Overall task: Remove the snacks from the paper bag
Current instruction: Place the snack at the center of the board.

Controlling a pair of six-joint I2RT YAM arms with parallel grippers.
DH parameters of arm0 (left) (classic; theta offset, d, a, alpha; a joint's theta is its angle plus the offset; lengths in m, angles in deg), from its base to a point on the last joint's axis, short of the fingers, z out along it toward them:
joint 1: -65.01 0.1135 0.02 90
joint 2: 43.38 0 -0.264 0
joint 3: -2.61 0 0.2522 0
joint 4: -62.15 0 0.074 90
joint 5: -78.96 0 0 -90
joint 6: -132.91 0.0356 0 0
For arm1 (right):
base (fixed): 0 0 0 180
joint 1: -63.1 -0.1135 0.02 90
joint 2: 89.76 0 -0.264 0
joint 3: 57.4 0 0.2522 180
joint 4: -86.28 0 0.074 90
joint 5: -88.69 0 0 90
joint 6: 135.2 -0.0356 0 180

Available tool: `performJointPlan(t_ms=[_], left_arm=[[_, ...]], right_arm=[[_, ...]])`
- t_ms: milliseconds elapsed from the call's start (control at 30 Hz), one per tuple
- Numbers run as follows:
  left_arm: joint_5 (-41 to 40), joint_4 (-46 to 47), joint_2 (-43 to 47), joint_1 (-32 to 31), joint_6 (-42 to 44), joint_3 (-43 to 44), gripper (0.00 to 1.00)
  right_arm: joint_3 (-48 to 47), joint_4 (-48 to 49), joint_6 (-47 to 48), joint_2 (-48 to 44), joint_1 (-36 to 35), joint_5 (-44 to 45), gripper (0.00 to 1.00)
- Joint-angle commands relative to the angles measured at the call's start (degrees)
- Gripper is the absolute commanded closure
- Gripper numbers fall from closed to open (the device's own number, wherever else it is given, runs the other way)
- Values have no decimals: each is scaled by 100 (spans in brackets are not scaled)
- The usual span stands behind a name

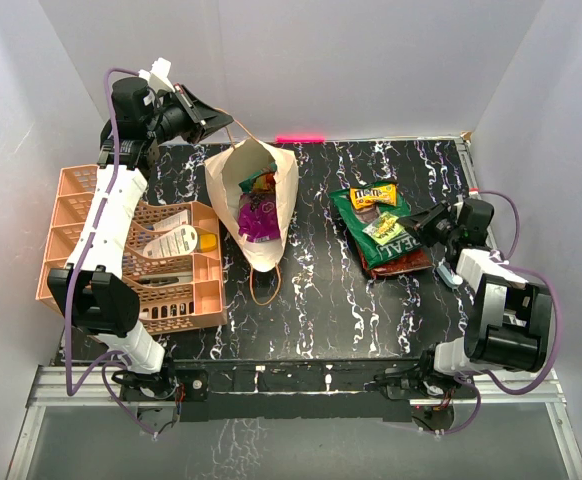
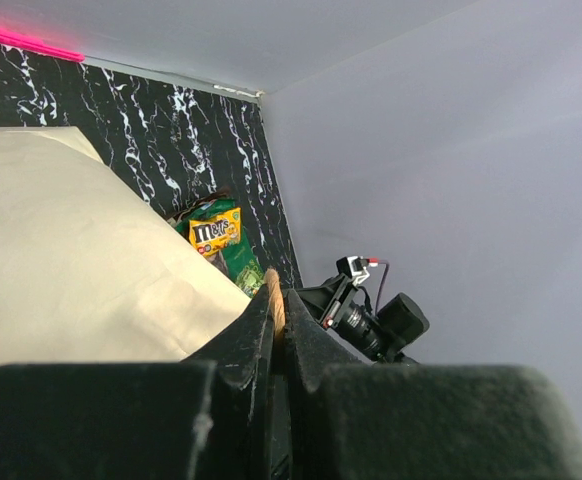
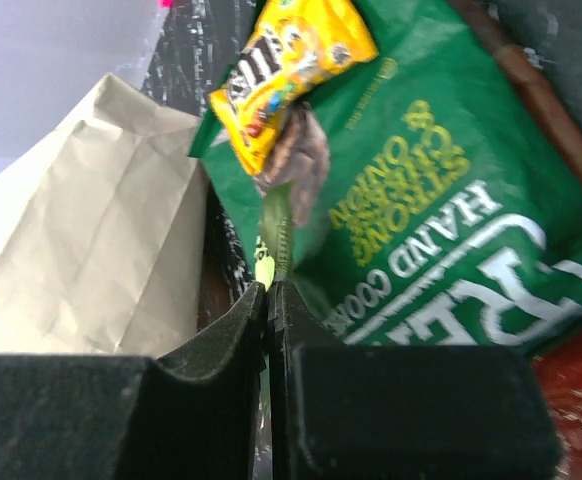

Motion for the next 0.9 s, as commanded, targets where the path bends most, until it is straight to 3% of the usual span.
performJointPlan(t_ms=[0,167,300,433,533,700,867], left_arm=[[105,159,160,21,-26,102,100],[114,157,161,16,-21,64,100],[117,170,163,15,-21,61,100],[114,197,179,16,-25,15,100],[103,248,217,3,-47,-81,100],[95,240,240,-19,-38,-143,100],[74,244,265,-30,-25,-165,100]], right_arm=[[358,642,387,32,304,-136,91],[433,-258,1335,-86,543,218,69],[247,-1146,1993,-706,556,382,52],[20,-2266,2760,-1343,556,1160,35],[48,-2612,3075,-1834,548,1387,34],[71,-2459,2710,-2189,171,309,34],[-417,-2602,2504,-2267,-1713,1063,33]])
